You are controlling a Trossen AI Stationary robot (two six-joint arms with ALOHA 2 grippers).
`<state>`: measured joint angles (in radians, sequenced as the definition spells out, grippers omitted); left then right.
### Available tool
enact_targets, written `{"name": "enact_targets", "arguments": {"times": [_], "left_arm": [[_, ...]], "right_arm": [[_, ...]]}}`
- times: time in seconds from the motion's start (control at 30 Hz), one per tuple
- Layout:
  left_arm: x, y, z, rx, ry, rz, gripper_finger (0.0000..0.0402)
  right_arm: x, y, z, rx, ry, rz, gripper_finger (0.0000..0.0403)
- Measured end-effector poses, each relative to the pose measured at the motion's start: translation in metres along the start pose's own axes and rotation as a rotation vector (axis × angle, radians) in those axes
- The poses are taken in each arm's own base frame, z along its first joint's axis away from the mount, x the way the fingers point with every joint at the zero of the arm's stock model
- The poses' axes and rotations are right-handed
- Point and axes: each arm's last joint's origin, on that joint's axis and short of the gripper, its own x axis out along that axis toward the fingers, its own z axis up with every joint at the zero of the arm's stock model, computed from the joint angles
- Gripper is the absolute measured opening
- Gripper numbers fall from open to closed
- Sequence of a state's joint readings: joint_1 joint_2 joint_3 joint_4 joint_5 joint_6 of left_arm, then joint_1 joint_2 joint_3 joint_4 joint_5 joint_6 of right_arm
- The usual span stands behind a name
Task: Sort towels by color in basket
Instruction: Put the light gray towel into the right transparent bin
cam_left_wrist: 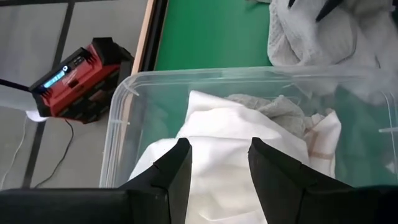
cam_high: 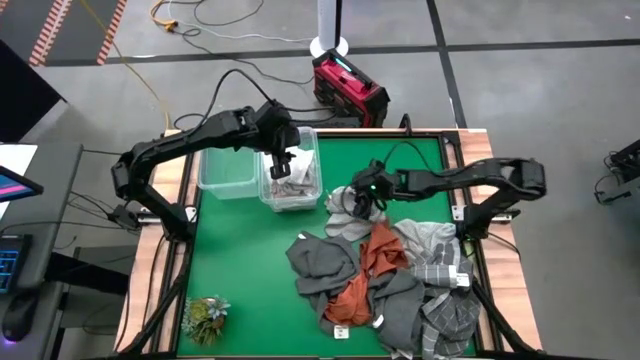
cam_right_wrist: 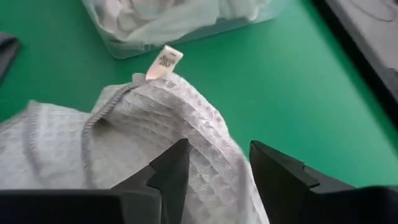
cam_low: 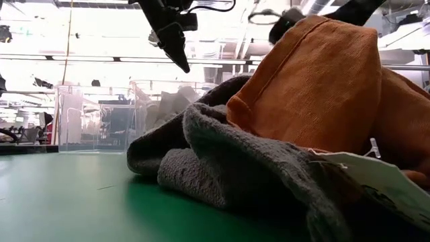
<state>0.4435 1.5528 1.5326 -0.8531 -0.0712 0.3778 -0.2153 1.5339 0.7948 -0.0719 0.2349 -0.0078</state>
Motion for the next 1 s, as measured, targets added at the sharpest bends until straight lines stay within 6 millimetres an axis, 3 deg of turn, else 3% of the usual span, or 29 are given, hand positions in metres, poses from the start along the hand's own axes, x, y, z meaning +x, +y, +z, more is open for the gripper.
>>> {"name": "enact_targets", "arguments": {"times": [0.2,0.37,0.63,0.83,1.0], "left_arm": [[0.0,0.002,-0.001,-0.002,0.017,0.045,0.0149],[0.0,0.002,-0.001,-0.01,0.017,0.049,0.0149],[0.0,0.0,0.001,-0.046,-0.026,-0.023,0.0149],[0.016,-0.01,0.006,-0.063,-0.178,-0.177,0.0149],[0.027,-0.027,0.016,-0.019,-0.345,-0.194,0.0149]], "right_arm": [[0.037,-0.005,-0.015,-0.035,0.067,0.131,0.0149],[0.038,-0.01,-0.017,-0.053,0.077,0.139,0.0028],[-0.017,-0.013,0.007,-0.043,-0.056,0.118,0.002],[-0.067,-0.006,0.026,-0.031,-0.246,0.033,0.002],[-0.098,0.002,0.037,0.012,-0.402,-0.058,0.0021]]}}
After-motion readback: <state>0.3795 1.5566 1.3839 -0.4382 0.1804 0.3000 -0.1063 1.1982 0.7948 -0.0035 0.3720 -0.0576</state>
